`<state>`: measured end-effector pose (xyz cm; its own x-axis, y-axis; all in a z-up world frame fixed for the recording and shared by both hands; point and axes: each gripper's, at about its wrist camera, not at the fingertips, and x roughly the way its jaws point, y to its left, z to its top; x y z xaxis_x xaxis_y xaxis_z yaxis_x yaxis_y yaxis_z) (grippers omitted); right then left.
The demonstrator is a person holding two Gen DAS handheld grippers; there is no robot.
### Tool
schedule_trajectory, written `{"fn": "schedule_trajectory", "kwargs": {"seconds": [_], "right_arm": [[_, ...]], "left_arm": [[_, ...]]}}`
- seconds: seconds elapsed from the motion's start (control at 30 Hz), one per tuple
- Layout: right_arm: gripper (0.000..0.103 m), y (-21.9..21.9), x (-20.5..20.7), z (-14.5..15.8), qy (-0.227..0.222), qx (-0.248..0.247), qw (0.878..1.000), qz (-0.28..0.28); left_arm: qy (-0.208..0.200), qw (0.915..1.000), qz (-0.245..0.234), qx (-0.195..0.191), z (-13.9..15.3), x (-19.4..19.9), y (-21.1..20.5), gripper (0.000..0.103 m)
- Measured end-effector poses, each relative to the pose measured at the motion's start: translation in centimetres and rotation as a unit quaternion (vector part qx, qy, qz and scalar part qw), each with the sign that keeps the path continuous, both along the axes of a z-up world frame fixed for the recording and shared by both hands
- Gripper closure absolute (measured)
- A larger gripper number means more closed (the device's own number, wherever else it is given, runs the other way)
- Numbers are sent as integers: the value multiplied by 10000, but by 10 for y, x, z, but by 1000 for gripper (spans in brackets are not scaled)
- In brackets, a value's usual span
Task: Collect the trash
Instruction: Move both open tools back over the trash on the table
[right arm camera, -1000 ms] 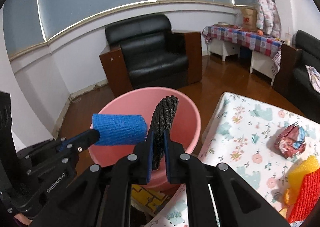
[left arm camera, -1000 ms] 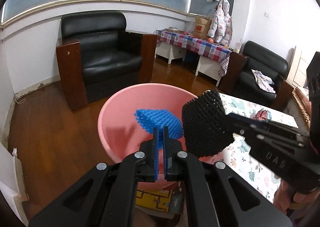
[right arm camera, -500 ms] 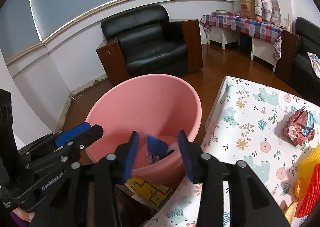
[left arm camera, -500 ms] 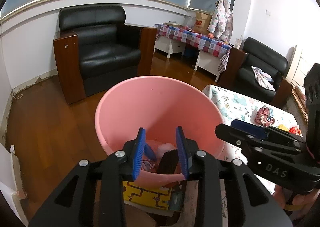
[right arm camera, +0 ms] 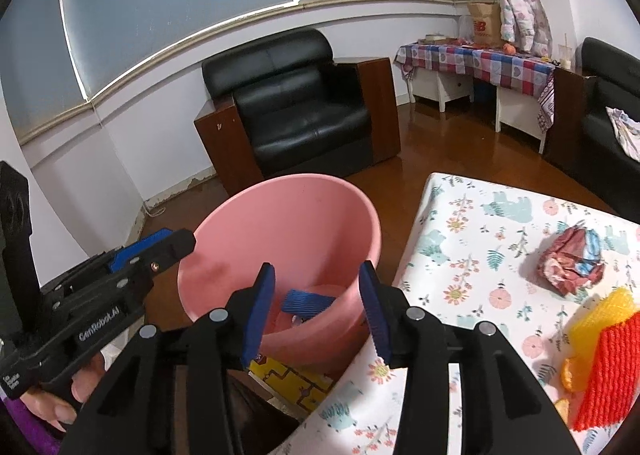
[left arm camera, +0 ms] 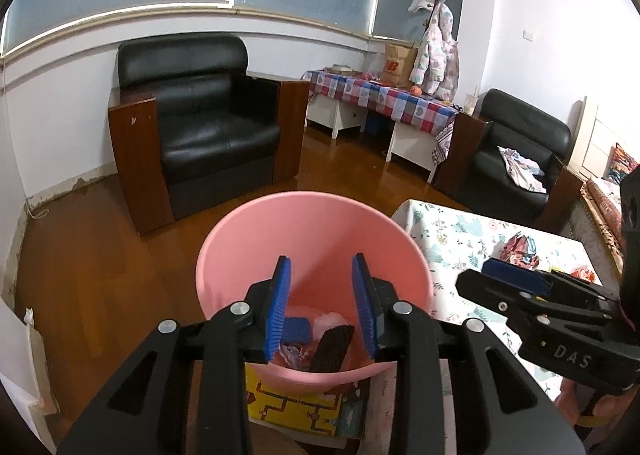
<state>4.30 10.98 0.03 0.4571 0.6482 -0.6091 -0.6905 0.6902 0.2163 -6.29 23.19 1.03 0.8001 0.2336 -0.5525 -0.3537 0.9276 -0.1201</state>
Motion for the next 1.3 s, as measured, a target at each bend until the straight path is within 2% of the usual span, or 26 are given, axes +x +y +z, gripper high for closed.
{"fn": "schedule_trajectory", "kwargs": {"seconds": [0.47, 0.7, 0.83, 1.3], "right_arm": [[60, -68, -24, 18, -112, 132, 9988, -459], [60, -110, -31, 19, -64, 79, 9971, -759], [60, -138, -34, 21, -191, -12, 9950, -976], [60, -263, -21, 11, 0, 132, 9769, -2132]], "left_arm": [[-235, 9989, -372, 188, 26, -9, -55, 71], [-225, 9970, -741, 88, 29, -3, -93, 71], [-270, 9942, -1038, 101, 29, 1, -119, 71], [106, 9818, -1898, -24, 13, 23, -192, 71]]}}
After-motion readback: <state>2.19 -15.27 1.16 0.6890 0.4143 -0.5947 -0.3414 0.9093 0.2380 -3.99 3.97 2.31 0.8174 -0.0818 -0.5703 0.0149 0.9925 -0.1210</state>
